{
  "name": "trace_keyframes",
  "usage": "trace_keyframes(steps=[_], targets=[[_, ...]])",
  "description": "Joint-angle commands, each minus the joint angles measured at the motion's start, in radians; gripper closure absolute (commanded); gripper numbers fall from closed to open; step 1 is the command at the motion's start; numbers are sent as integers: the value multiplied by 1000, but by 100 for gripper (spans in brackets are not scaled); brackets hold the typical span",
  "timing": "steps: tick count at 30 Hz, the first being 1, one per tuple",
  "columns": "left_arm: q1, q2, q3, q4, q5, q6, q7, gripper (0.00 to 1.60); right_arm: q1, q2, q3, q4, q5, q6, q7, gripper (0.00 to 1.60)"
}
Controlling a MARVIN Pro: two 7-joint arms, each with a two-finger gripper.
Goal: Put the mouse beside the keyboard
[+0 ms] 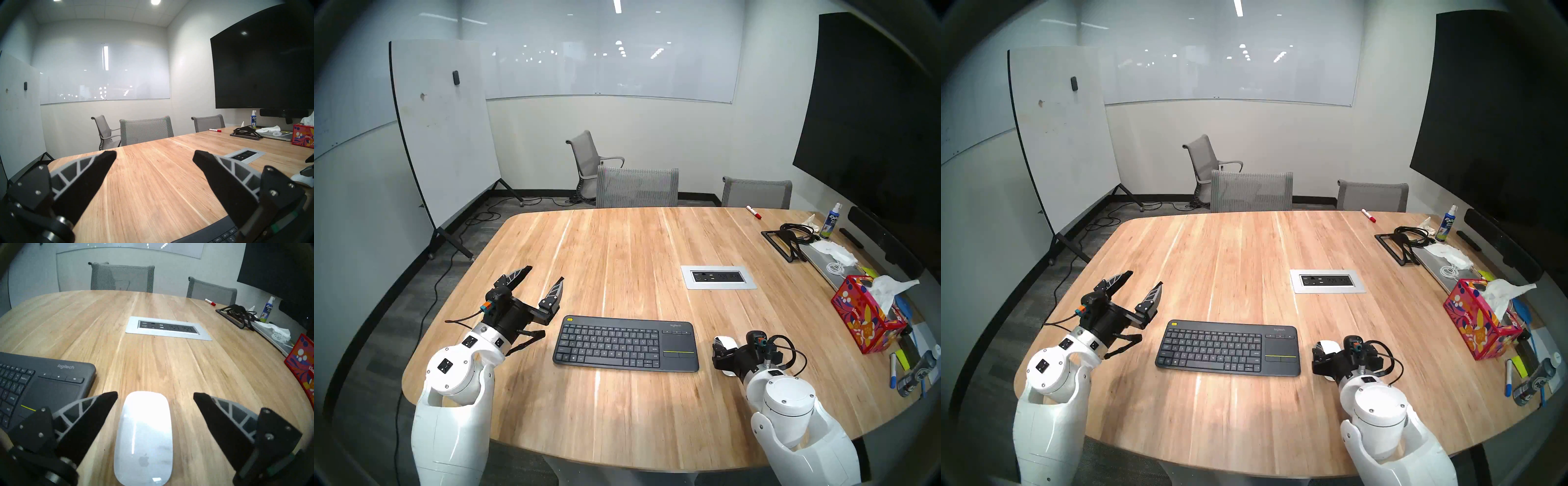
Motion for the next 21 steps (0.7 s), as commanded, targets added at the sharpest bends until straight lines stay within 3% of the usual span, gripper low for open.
trace_keyframes(steps=[1,15,21], targets=[[0,0,0,-16,0,-2,0,0,-102,35,15,-78,-44,-103,8,0],[-1,0,0,-15,0,-3,-1,0,-268,44,6,-78,-235,-323,-13,0],[-1,0,0,-15,0,-3,-1,0,-316,41,17,-88,-271,-421,-21,0]])
